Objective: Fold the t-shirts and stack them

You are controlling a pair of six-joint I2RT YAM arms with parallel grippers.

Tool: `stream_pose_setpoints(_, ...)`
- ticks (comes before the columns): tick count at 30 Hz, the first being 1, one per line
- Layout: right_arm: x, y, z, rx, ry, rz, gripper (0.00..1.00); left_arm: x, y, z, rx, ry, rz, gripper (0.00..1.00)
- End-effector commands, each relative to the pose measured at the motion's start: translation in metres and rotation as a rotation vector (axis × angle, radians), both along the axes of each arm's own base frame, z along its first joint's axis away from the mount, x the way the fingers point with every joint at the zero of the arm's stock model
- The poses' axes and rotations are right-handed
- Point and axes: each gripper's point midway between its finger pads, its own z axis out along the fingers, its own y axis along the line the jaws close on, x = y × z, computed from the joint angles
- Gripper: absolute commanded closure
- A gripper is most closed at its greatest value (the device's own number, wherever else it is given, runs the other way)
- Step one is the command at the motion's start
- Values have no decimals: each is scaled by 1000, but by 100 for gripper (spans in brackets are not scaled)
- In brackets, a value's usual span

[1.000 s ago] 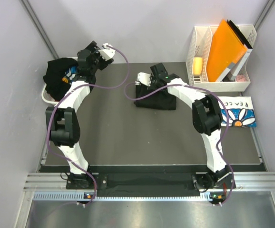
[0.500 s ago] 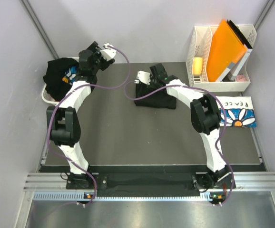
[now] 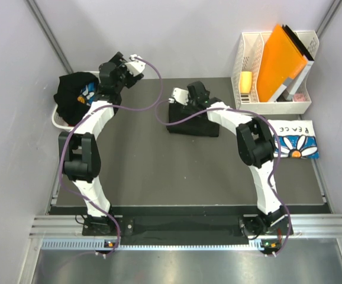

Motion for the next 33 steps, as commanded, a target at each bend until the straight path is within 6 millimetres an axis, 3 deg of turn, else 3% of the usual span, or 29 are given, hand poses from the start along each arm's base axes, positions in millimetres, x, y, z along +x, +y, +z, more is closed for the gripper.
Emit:
stream_pose_setpoints(1, -17, 4, 49, 119, 1, 33, 28, -2, -5, 25, -28, -70, -8, 14)
stream_pose_setpoints(3, -31, 10, 39, 128, 82, 84, 28, -3, -6, 24, -27, -69, -11, 14)
stream_pose_setpoints(4, -47, 14, 22, 121, 177, 119, 28, -3, -5, 25, -27, -71, -8, 14)
stream_pose_setpoints(6, -52, 19, 20, 146, 240, 135, 30, -3, -7, 26, -24, -76, -10, 14)
stream_pose_setpoints(7, -69, 27, 7, 181, 348, 162, 35, -4, -7, 27, -24, -76, -10, 14)
stream_pose_setpoints(8, -68, 34, 17, 223, 353, 171, 44, -4, -9, 27, -23, -76, -13, 14)
stream_pose_setpoints(9, -73, 40, 19, 254, 382, 185, 62, -5, -10, 28, -23, -76, -14, 14)
stream_pose_setpoints(10, -78, 47, 27, 310, 401, 188, 99, -6, -10, 27, -20, -76, -14, 14)
stream_pose_setpoints(13, -80, 55, 31, 307, 356, 182, 100, -7, -10, 25, -12, -73, -15, 14)
stream_pose_setpoints(14, -84, 52, 18, 278, 358, 172, 100, -8, -10, 26, -11, -75, -15, 15)
stream_pose_setpoints(22, -83, 56, -7, 186, 316, 205, 100, -16, -22, 17, -9, -28, -83, 18)
stream_pose_setpoints(26, -54, 39, -4, 194, 216, 97, 100, -28, -39, -6, 10, 71, -193, 21)
stream_pose_setpoints(29, -31, 18, 21, 244, 119, 0, 100, -48, -62, -32, -21, 201, -335, 20)
stream_pose_setpoints(33, -24, -7, 19, 222, 126, -58, 100, -75, -87, -69, -84, 377, -492, 20)
